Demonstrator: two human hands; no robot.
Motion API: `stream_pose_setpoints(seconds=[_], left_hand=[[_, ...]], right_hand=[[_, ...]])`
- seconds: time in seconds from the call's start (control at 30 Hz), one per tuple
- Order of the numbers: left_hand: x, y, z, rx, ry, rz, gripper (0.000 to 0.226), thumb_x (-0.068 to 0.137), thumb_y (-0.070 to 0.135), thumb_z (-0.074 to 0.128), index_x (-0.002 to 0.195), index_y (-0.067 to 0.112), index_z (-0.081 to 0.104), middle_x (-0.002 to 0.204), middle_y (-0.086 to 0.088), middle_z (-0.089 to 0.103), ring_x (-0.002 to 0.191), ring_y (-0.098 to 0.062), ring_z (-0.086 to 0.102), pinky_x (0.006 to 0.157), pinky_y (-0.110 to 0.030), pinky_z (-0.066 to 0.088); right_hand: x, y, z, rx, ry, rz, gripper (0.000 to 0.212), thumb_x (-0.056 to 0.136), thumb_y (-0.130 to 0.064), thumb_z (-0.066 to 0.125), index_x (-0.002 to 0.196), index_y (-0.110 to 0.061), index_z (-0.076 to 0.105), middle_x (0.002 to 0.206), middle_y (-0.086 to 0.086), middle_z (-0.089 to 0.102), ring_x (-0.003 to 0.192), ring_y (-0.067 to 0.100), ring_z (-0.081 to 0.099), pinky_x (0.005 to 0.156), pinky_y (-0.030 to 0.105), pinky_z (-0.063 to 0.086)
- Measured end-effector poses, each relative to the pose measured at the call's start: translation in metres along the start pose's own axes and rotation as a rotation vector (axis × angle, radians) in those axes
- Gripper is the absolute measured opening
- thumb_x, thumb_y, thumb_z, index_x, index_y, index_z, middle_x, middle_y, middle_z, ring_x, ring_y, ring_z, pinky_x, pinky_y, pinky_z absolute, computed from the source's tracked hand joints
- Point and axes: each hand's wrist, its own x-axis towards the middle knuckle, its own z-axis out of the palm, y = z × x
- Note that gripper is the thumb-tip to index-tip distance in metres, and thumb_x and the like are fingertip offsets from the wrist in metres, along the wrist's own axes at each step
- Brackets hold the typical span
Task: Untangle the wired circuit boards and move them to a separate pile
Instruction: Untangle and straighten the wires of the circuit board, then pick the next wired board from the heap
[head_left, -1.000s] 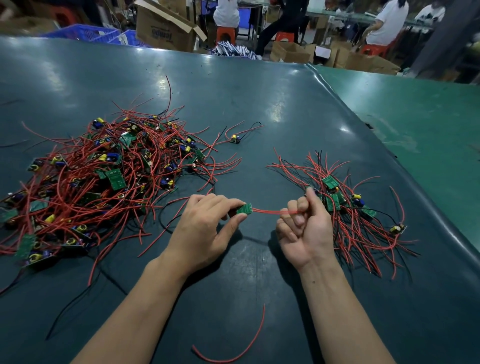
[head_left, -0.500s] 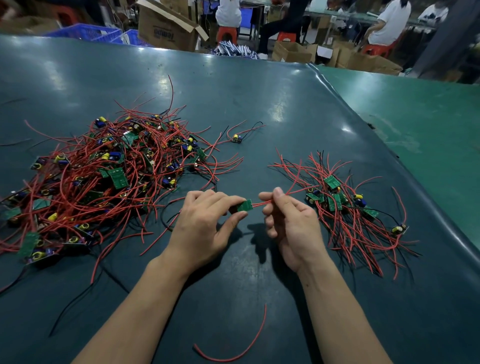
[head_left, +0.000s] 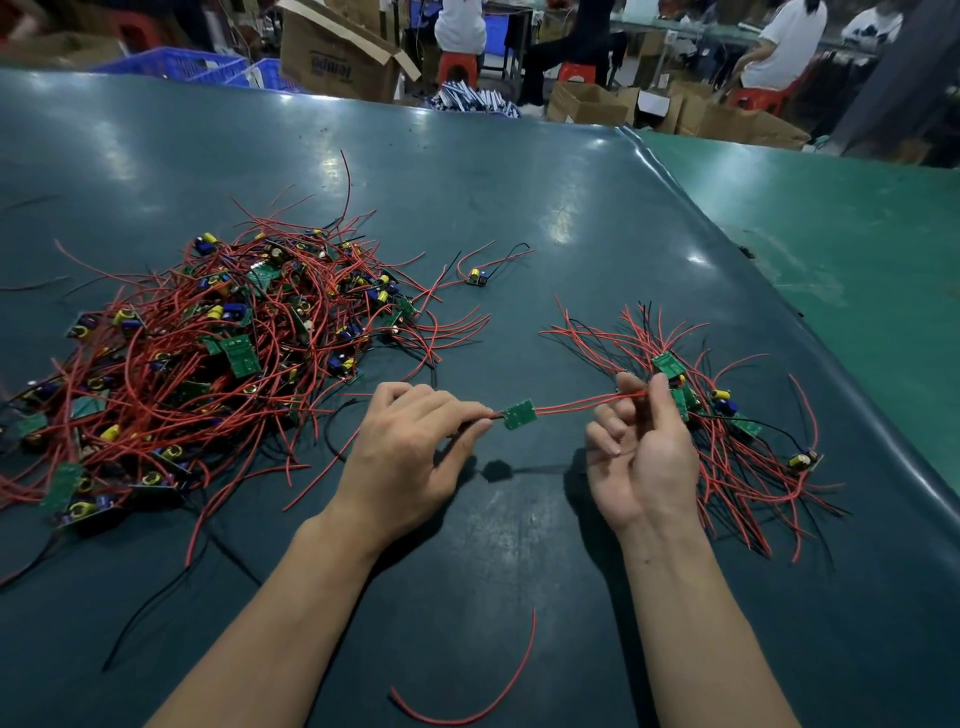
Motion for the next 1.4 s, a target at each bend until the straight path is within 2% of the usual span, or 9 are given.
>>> stream_pose_setpoints(seconds=[0.17,0.33,0.5,0.67,0.87,1.1,1.17,1.3,1.4], left_hand=[[0.002,-0.002,-0.003,-0.008,0.065,0.001,0.014,0.094,0.02,0.063,0.098,0.013,0.074,0.086,0.006,0.069,0.074,-0.021,0.061,0.076,-0.042,0.041],[0.002,-0.005,-0.006,0.053,0.067,0.031,0.016,0.093,0.026,0.064,0.093,0.015,0.075,0.081,0.006,0.068,0.073,-0.023,0.061,0.074,-0.043,0.042],[0.001,-0.017,-0.014,0.185,0.292,-0.157,0.01,0.09,0.022,0.068,0.088,0.015,0.075,0.082,0.005,0.071,0.081,-0.026,0.058,0.078,-0.046,0.041],[-0.001,-0.022,-0.015,0.232,0.273,-0.384,0.014,0.088,0.024,0.063,0.09,0.013,0.072,0.087,0.0,0.069,0.087,-0.029,0.056,0.079,-0.044,0.041],[0.0,-0.027,-0.007,0.321,-0.084,-0.578,0.03,0.089,0.033,0.066,0.111,0.013,0.071,0.108,-0.008,0.065,0.105,-0.033,0.051,0.089,-0.045,0.04],[-0.001,-0.025,-0.009,0.316,-0.038,-0.623,0.013,0.09,0.019,0.065,0.101,0.017,0.072,0.098,-0.007,0.07,0.096,-0.033,0.057,0.083,-0.044,0.039],[0.001,-0.024,-0.011,0.247,0.044,-0.587,0.016,0.09,0.013,0.066,0.105,0.013,0.07,0.099,-0.009,0.07,0.096,-0.034,0.06,0.085,-0.046,0.043],[0.004,-0.012,-0.015,0.081,0.407,-0.221,0.008,0.089,0.004,0.068,0.097,0.004,0.07,0.092,-0.006,0.068,0.079,-0.026,0.063,0.072,-0.042,0.052],[0.005,0.0,-0.01,-0.178,0.5,-0.099,0.007,0.088,-0.004,0.066,0.092,0.0,0.068,0.091,-0.006,0.063,0.079,-0.02,0.062,0.067,-0.036,0.052]], right_hand=[[-0.013,0.015,0.007,-0.539,-0.247,0.163,0.045,0.072,-0.048,0.066,0.1,-0.013,0.061,0.063,-0.001,0.056,0.043,0.009,0.049,0.033,0.017,0.032],[-0.022,0.025,0.008,-0.752,-0.331,0.021,0.021,0.089,-0.027,0.065,0.078,-0.009,0.062,0.059,0.006,0.061,0.041,0.015,0.052,0.034,0.02,0.039],[-0.011,0.011,0.007,-0.51,-0.003,-0.184,0.023,0.094,-0.022,0.062,0.079,-0.004,0.063,0.058,0.004,0.066,0.044,0.013,0.063,0.035,0.017,0.042],[-0.005,-0.005,-0.002,0.001,0.207,-0.189,0.017,0.091,-0.018,0.066,0.095,-0.002,0.064,0.092,0.011,0.075,0.073,0.015,0.074,0.054,0.015,0.053],[-0.004,0.0,-0.001,0.001,0.195,-0.108,0.01,0.095,-0.009,0.06,0.093,0.001,0.062,0.083,0.013,0.075,0.072,0.02,0.074,0.053,0.015,0.053],[-0.007,-0.002,-0.002,-0.07,0.089,-0.064,0.027,0.101,-0.025,0.049,0.096,-0.004,0.066,0.085,0.008,0.076,0.076,0.019,0.075,0.051,0.016,0.053],[-0.009,-0.001,0.001,-0.143,0.018,-0.033,0.028,0.101,-0.027,0.048,0.095,-0.008,0.068,0.081,0.006,0.075,0.069,0.016,0.073,0.047,0.016,0.05],[-0.015,0.013,0.009,-0.429,-0.135,-0.002,0.024,0.099,-0.024,0.051,0.092,-0.009,0.069,0.074,0.004,0.072,0.054,0.014,0.066,0.041,0.018,0.046],[-0.023,0.029,0.009,-0.707,-0.358,0.05,0.011,0.093,-0.011,0.062,0.102,-0.012,0.068,0.088,0.005,0.071,0.058,0.017,0.067,0.043,0.022,0.048]])
